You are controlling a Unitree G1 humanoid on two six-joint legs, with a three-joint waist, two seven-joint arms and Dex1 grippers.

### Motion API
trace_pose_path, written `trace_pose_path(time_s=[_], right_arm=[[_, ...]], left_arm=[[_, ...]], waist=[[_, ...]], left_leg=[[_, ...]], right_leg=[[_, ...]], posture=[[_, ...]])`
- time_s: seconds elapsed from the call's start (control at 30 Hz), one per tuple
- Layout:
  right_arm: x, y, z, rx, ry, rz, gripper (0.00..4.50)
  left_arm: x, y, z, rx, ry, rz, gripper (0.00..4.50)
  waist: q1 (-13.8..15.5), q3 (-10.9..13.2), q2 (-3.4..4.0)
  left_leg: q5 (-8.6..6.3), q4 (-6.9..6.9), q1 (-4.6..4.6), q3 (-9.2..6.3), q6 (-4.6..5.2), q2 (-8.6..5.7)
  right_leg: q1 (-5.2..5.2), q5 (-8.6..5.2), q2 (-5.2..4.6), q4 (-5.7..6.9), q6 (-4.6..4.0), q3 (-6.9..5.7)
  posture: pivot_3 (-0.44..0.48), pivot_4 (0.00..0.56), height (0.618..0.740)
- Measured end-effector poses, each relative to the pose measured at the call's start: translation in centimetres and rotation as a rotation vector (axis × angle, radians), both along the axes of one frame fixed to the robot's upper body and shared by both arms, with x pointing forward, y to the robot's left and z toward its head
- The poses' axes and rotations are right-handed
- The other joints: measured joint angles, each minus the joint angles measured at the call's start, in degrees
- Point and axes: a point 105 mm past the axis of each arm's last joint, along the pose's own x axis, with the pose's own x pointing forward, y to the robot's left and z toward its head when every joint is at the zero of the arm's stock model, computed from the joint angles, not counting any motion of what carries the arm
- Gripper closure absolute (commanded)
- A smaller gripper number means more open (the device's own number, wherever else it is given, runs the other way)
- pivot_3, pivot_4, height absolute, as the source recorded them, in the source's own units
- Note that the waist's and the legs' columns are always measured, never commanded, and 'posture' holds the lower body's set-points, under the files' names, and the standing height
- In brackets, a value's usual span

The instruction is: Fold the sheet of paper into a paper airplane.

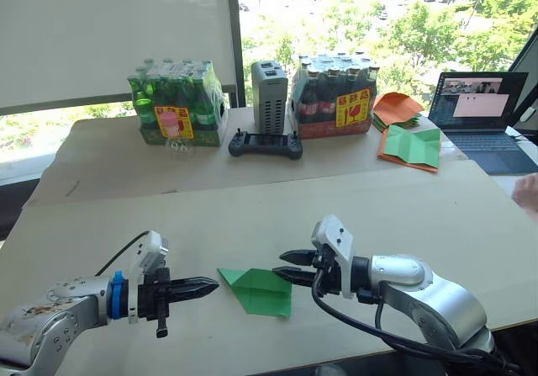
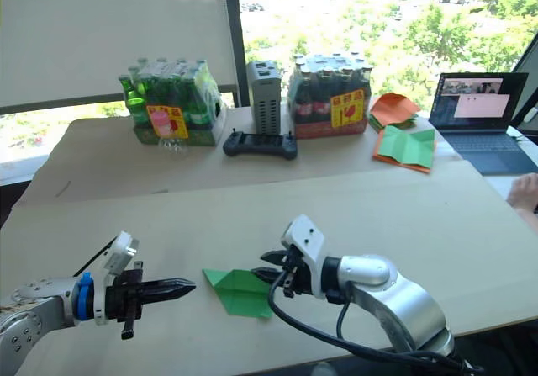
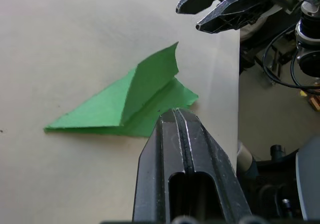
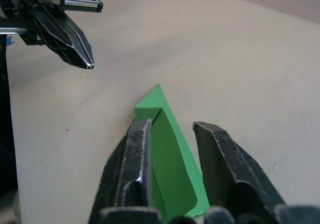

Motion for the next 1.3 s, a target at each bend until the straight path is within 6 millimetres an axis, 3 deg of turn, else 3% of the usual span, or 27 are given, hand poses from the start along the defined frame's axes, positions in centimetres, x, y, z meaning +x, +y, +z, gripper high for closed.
trace_pose_path(time_s=[0.37, 0.6, 0.9, 1.0, 1.17, 1.3], right_arm=[[1.4, -0.3, -3.8, -0.112, 0.026, 0.041, 2.35], [1.1, -0.1, -4.0, -0.097, 0.029, 0.067, 4.46], [1.0, 0.1, -3.8, -0.087, -0.002, 0.086, 4.46], [1.3, 0.3, -2.8, -0.077, -0.103, 0.101, 4.50], [2.2, 0.9, 1.2, -0.108, -0.469, 0.169, 4.50], [3.9, 0.2, 2.2, -0.239, -0.742, 0.166, 4.50]], left_arm=[[0.2, -0.8, -0.3, -0.007, -0.021, 0.019, 4.50], [0.1, -1.0, -0.2, -0.002, -0.036, 0.021, 4.50], [0.7, -1.0, 0.2, 0.003, -0.089, 0.041, 4.50], [0.8, -0.9, 0.3, 0.018, -0.105, 0.050, 3.64], [1.7, -1.1, 1.5, 0.001, -0.150, 0.051, 2.03], [2.1, -1.4, 2.5, -0.023, -0.172, 0.046, 0.63]], waist=[[-0.07, 0.01, -0.01], [-0.05, 0.01, -0.01], [-0.04, 0.01, -0.01], [-0.04, 0.01, -0.01], [-0.06, 0.01, -0.02], [-0.03, 0.00, -0.02]], left_leg=[[0.00, 0.00, 0.02, 0.04, 0.00, 0.01], [0.00, 0.00, 0.03, 0.04, 0.00, 0.01], [0.00, 0.00, 0.03, 0.04, 0.00, 0.01], [0.00, 0.00, 0.03, 0.05, 0.00, 0.00], [0.00, 0.01, 0.04, 0.06, 0.00, -0.01], [0.00, 0.04, 0.04, 0.07, -0.01, -0.04]], right_leg=[[0.00, 0.01, 0.00, -0.01, -0.02, 0.02], [0.01, 0.01, 0.00, -0.01, -0.02, 0.02], [0.01, 0.01, 0.00, -0.01, -0.02, 0.02], [0.00, 0.01, 0.00, 0.00, -0.02, 0.02], [0.00, 0.01, 0.00, 0.02, -0.02, 0.01], [0.00, 0.01, 0.00, 0.04, -0.02, 0.00]], posture=[[0.000, 0.150, 0.735], [0.000, 0.150, 0.735], [0.000, 0.150, 0.735], [0.000, 0.150, 0.735], [0.000, 0.150, 0.735], [0.000, 0.150, 0.735]])
